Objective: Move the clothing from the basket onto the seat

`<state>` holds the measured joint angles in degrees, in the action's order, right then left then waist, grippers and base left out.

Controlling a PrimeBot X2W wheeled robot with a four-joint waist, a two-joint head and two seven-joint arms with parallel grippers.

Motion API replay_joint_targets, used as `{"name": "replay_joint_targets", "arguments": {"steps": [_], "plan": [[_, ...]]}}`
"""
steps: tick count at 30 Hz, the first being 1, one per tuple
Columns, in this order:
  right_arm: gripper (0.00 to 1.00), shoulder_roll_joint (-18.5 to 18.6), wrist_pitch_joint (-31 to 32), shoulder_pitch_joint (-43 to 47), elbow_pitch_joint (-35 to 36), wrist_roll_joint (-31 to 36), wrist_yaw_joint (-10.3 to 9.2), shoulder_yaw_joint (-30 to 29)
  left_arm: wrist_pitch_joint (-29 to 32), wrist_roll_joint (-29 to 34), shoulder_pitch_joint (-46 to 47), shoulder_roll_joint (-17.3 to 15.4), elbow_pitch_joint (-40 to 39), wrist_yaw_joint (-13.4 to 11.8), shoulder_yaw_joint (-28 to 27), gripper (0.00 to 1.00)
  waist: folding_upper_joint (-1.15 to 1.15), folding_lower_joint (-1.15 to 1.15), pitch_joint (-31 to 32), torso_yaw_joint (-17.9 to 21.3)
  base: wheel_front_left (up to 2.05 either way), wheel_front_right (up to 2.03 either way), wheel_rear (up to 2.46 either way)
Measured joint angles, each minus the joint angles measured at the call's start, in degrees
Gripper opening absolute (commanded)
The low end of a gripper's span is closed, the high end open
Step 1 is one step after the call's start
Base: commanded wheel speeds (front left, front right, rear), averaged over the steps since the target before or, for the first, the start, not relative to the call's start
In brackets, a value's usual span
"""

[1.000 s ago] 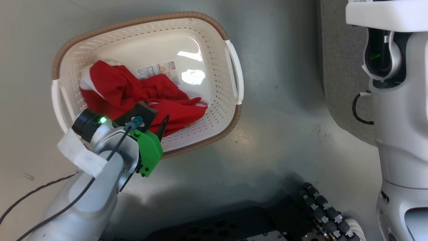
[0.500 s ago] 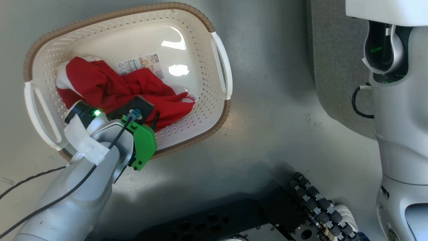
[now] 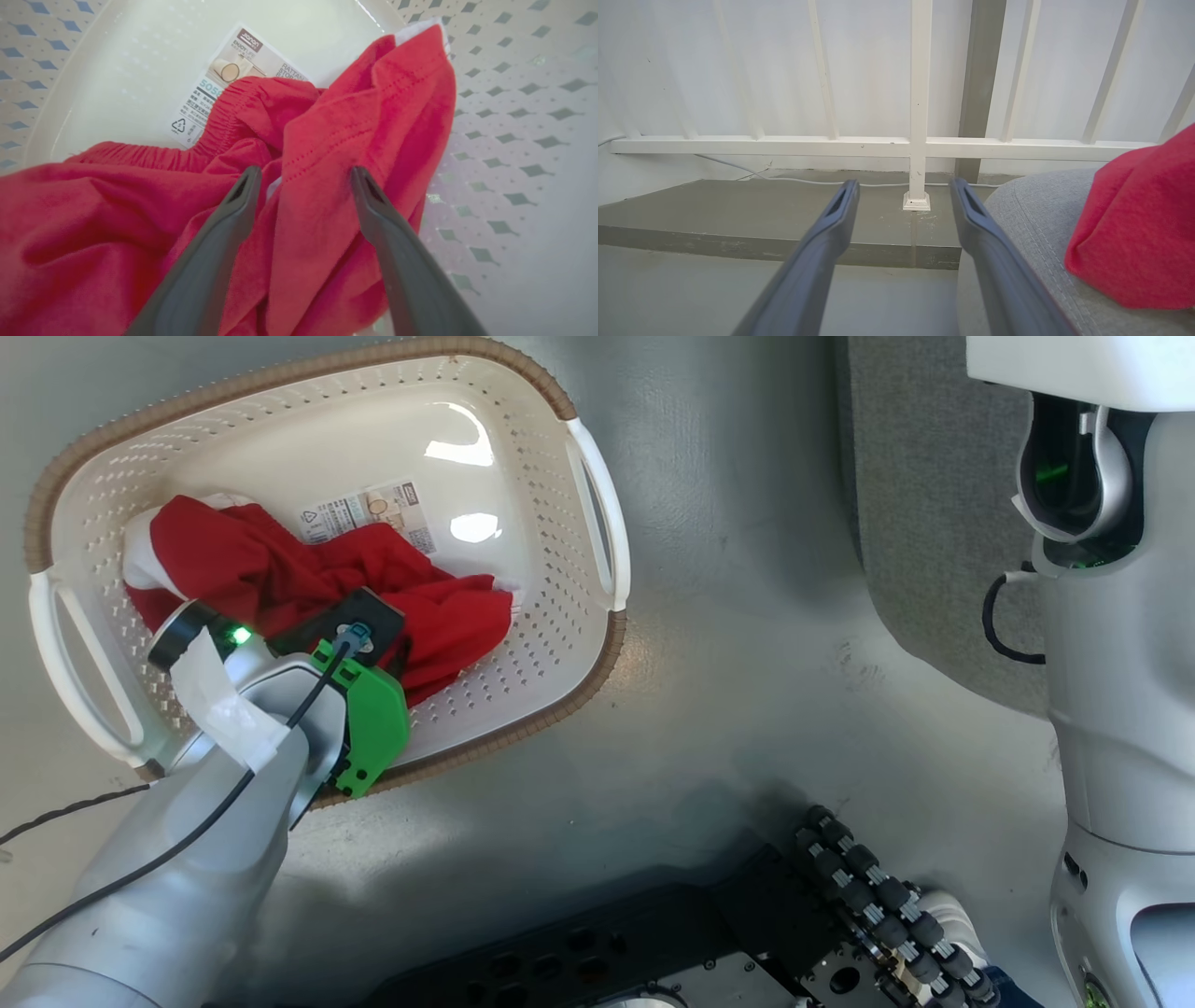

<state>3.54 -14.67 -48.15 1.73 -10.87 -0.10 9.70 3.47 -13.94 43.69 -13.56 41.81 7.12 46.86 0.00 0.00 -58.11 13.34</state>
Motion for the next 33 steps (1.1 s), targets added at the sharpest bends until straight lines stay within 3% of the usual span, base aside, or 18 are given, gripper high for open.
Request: {"name": "replay_joint_targets", "arguments": {"steps": [1, 2, 4, 19, 33], "plan": [[1.00, 0.0, 0.0, 0.0, 0.1, 0.0, -0.01, 0.0, 0.0, 0.0, 0.1, 0.0, 0.3, 0.0, 0.2, 0.74, 0.00, 0.00, -0.1, 0.1, 0.00, 0.00, 0.00], [1.00, 0.0, 0.0, 0.0, 0.1, 0.0, -0.02, 0.0, -0.1, 0.0, 0.2, 0.0, 0.5, 0.0, 0.4, 0.41, 0.00, 0.00, -0.2, 0.2, 0.00, 0.00, 0.00], [1.00, 0.0, 0.0, 0.0, 0.1, 0.0, -0.07, 0.0, -0.1, -0.3, 0.4, 0.0, 0.9, 0.0, 1.1, 0.00, 0.00, 0.00, -0.3, 0.4, 0.00, 0.00, 0.00], [1.00, 0.0, 0.0, 0.0, -0.4, 0.2, -0.52, -1.2, -6.1, -3.8, 2.3, 1.9, 1.5, 0.0, 3.1, 0.00, 0.00, 0.00, 1.5, -0.2, 0.00, 0.00, 0.00], [1.00, 0.0, 0.0, 5.1, -5.9, 1.0, -0.48, -3.2, -15.3, -7.7, 4.1, 3.8, -0.8, 0.0, 1.1, 0.00, 0.00, 0.00, 8.5, -3.4, 0.00, 0.00, 0.00]]}}
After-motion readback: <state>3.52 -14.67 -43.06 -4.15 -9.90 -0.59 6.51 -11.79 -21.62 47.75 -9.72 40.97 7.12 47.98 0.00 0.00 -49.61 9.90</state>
